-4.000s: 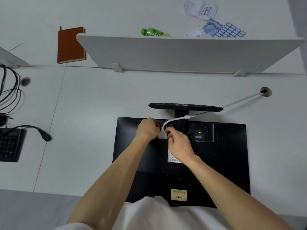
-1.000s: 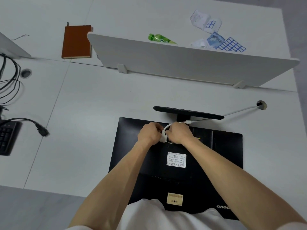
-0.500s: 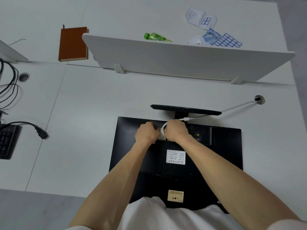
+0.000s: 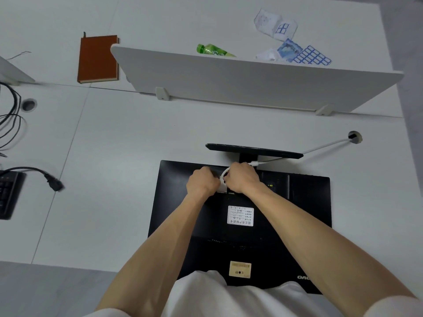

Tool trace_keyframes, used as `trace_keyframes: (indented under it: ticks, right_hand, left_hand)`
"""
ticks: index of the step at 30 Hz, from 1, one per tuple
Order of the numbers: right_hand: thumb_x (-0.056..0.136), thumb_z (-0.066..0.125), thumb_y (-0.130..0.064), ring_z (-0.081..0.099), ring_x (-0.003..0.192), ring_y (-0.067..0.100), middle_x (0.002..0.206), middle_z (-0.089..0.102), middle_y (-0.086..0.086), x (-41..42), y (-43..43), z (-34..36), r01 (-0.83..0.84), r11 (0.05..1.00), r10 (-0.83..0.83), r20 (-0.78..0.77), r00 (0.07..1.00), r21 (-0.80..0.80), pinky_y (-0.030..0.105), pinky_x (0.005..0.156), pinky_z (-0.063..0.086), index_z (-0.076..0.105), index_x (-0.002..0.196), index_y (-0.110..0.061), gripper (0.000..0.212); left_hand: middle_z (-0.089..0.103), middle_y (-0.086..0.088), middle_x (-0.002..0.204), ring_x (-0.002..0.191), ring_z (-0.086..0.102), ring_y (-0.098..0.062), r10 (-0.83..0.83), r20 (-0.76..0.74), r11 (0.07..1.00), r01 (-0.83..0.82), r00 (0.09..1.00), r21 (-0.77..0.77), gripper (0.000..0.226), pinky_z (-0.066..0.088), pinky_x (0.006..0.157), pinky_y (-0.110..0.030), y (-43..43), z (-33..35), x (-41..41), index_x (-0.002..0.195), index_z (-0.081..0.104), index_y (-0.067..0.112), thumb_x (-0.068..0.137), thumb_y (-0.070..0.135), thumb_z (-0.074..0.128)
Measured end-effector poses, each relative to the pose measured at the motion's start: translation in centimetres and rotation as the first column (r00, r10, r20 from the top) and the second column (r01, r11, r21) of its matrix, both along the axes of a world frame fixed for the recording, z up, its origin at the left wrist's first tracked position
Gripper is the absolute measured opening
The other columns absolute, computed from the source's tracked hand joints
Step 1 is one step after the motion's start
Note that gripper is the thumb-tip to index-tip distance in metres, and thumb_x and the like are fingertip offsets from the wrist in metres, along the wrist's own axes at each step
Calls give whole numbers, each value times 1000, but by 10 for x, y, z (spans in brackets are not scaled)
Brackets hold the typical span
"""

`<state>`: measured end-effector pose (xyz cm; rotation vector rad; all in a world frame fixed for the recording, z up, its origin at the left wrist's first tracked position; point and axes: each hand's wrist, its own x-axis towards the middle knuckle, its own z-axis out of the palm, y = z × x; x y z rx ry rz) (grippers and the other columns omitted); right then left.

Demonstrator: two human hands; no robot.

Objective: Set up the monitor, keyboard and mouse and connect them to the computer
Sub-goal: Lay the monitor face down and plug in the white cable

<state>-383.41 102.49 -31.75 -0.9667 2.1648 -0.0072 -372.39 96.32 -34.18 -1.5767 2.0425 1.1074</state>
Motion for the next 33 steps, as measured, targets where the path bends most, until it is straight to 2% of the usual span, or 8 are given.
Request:
trace_keyframes:
  ticks: [2,5,9,16,19,23,29,33]
  right_hand:
    - [88,56,-16,60,88,32,84,53,8,1,0,2,-3,1000,3,-6,1000,8,30,64,41,64,86,-10,9]
    - [87,54,-17,68,85,29,81,66,3,0,10,-7,50,997,-47,58,997,-53,28,63,46,59,67,-23,21]
    - [89,56,-24,70,82,21,89,74,-2,-2,22,-18,140,980,-124,117,985,-141,35,80,58,72,90,-33,18]
    - [92,60,-26,64,102,35,106,68,15,8,6,-9,55,996,-57,-26,998,-72,34,74,49,70,104,-8,23]
    - [91,60,-28,66,95,32,99,70,13,11,8,-10,157,984,-157,5,988,-83,31,68,48,71,98,-9,24]
    - [89,56,-28,68,87,30,86,72,8,11,21,-17,374,919,-364,92,927,-127,31,70,51,74,79,-19,22]
    - [89,65,-35,68,92,26,93,75,4,16,23,-18,516,848,-503,122,855,-121,26,69,48,78,89,-24,17]
    - [84,71,-40,68,97,29,99,74,6,18,20,-17,567,816,-555,123,823,-112,30,74,53,78,96,-24,21]
  left_hand:
    - [72,-8,88,80,70,-29,3,-13,1000,-3,1000,7,31,58,78,-40,1,0,0,92,65,17,74,29,43]
    - [70,-5,97,91,67,-29,27,-50,999,-29,998,-41,28,53,78,-36,1,-3,2,105,61,17,86,37,53]
    - [70,-8,100,96,66,-31,19,-32,996,-22,999,-90,29,48,71,-33,2,-9,3,102,68,15,92,40,57]
    - [68,-9,102,95,66,-31,-23,34,996,26,999,-85,25,49,70,-34,3,-5,-4,105,67,13,90,26,52]
    - [69,-9,101,91,67,-31,-28,40,997,31,999,-70,26,52,73,-35,4,-6,-2,104,65,14,88,28,48]
    - [66,-7,108,102,63,-32,5,13,992,-4,1000,-122,33,46,74,-35,5,-7,3,112,60,14,92,40,52]
    - [71,-10,91,78,70,-31,71,-33,996,-72,997,-45,27,59,75,-40,0,-6,2,101,69,14,90,36,58]
    - [70,-16,91,81,69,-34,3,-27,999,-4,1000,-34,22,58,71,-38,0,0,-4,92,67,6,88,22,52]
